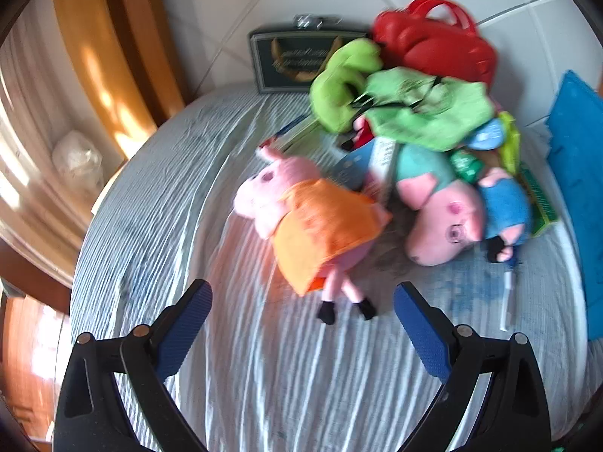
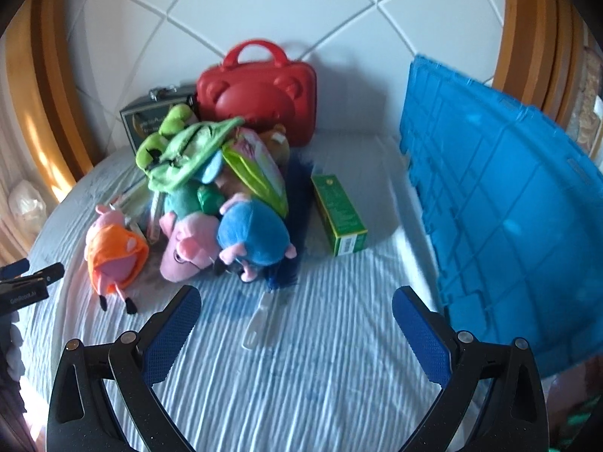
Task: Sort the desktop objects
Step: 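Grasp the pink pig plush in orange dress with the left gripper while the right grasps the green box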
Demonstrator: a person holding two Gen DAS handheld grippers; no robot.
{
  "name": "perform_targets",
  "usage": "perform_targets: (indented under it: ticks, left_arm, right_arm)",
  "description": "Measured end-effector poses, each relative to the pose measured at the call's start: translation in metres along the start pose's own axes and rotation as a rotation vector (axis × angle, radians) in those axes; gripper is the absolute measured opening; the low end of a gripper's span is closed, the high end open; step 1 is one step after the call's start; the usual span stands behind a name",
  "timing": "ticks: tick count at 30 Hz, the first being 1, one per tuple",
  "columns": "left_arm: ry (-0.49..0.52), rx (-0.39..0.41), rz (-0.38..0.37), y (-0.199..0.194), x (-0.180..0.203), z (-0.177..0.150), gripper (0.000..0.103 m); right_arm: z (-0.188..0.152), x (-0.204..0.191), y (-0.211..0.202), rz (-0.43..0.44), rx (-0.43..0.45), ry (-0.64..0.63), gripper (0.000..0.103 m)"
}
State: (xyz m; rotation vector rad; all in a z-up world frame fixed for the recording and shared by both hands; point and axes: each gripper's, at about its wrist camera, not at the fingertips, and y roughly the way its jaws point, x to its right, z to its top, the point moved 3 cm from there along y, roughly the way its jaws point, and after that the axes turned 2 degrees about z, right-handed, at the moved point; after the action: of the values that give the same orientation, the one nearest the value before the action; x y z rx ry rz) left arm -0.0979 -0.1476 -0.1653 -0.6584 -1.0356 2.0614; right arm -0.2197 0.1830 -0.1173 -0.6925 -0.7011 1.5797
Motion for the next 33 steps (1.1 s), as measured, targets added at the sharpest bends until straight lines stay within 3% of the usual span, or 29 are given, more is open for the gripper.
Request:
perform_targets:
  ticks: [5, 12, 16, 20, 24, 29, 33]
  left_arm:
    - [-0.050, -0.097, 0.036, 0.047, -0.008, 0.013, 0.098]
    - [-0.140, -0.195, 0.044, 0.100, 0.004, 0.056, 0.098]
    - [-0.139, -0.269, 0.083, 0.134, 0.008, 0.072, 0.098]
    - [-0.187, -0.374, -0.013, 0.164, 0.013, 0.077, 0.100]
    - [-0.183, -0.433, -0.013, 0.178, 0.016, 0.079, 0.103]
    - [-0.182, -0.463, -0.010, 0.190, 0.020, 0.078, 0.103]
    - [-0.210, -0.485, 0.008, 0.196, 0.018, 0.079, 0.103]
  right_arm:
    - [-0.001, 0.006, 0.053, 0.024, -0.108, 0.012, 0.103]
    - [0.001, 0.007, 0.107, 0.030, -0.214, 0.008, 0.103]
    - [0.003, 0.005, 0.136, 0.040, -0.271, 0.006, 0.103]
    - [0.002, 0.008, 0.167, 0.029, -0.337, 0.039, 0.103]
    - [-0.005, 0.014, 0.197, 0.024, -0.409, 0.070, 0.103]
    - [-0.005, 0.021, 0.211, 0.025, -0.426, 0.086, 0.101]
    - [0.010, 0.040, 0.202, -0.007, -0.374, 0.109, 0.093]
